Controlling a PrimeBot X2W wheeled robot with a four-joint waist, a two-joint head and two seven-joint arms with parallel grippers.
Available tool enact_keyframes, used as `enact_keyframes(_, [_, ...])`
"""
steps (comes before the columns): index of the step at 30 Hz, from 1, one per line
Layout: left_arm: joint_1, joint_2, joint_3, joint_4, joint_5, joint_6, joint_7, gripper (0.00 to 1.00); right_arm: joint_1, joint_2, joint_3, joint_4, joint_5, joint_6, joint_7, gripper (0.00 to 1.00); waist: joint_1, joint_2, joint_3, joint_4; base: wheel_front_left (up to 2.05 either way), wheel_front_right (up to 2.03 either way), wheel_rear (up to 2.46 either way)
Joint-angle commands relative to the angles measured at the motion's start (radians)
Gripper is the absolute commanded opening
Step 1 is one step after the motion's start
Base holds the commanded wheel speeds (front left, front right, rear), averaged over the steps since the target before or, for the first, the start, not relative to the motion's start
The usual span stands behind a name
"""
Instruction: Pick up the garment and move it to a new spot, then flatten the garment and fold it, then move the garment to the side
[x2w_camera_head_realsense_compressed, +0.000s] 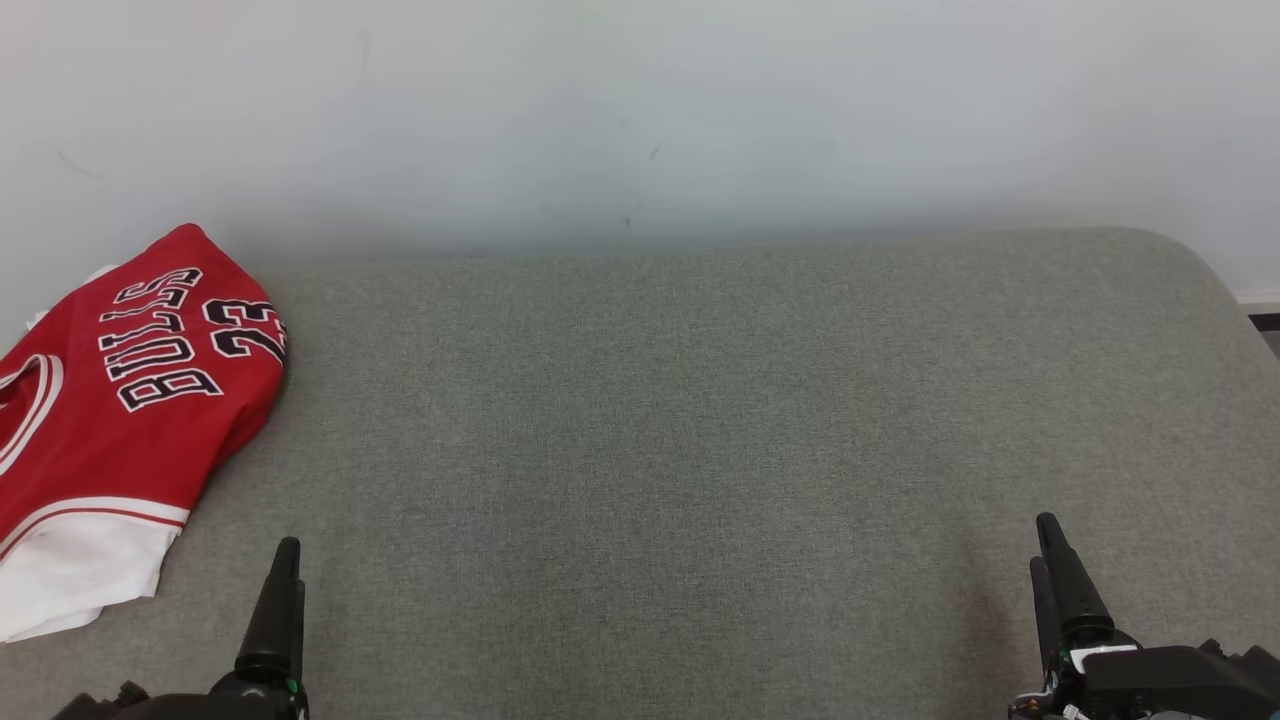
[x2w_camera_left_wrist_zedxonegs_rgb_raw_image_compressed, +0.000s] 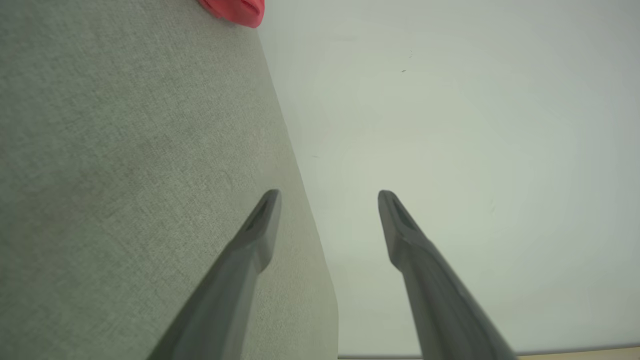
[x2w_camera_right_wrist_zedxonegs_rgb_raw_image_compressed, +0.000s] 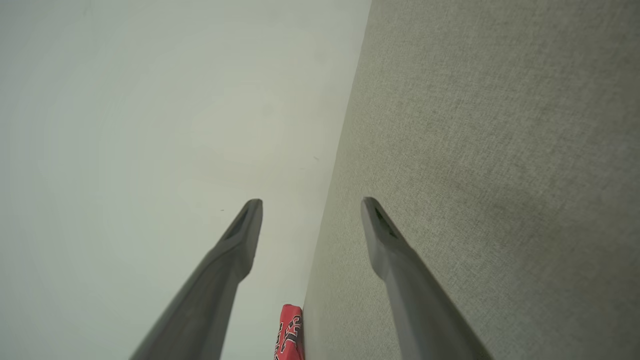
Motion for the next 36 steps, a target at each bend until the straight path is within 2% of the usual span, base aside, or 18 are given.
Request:
enact_keyframes(1, [-0.006,0.006,0.004,-0.024,0.036,0.002,-0.011,1.0,-0.013,-0.003,0.005,-0.023,-0.035,0.0,-0.01,1.0,0.0,0.0,0.0,0.0,0.0,0.0,0.0])
enact_keyframes(15, [0.017,0.008,0.0,-0.097,0.334,0.053,-0.067,1.0,-0.002,-0.004,0.035,-0.069,-0.308,-0.001,-0.067,1.0,0.0,0.0,-0.003,-0.003,0.0,0.0,0.0])
enact_keyframes(28, [0.042,0.017,-0.019,-0.137,0.629,0.081,-0.113,1.0,0.009,-0.004,0.06,-0.093,-0.546,-0.001,-0.113,1.0,0.0,0.0,-0.007,-0.003,0.0,0.0,0.0])
enact_keyframes(36, [0.052,0.026,-0.032,-0.152,0.757,0.104,-0.139,1.0,0.014,-0.004,0.072,-0.087,-0.666,-0.001,-0.138,1.0,0.0,0.0,-0.007,-0.002,0.0,0.0,0.0])
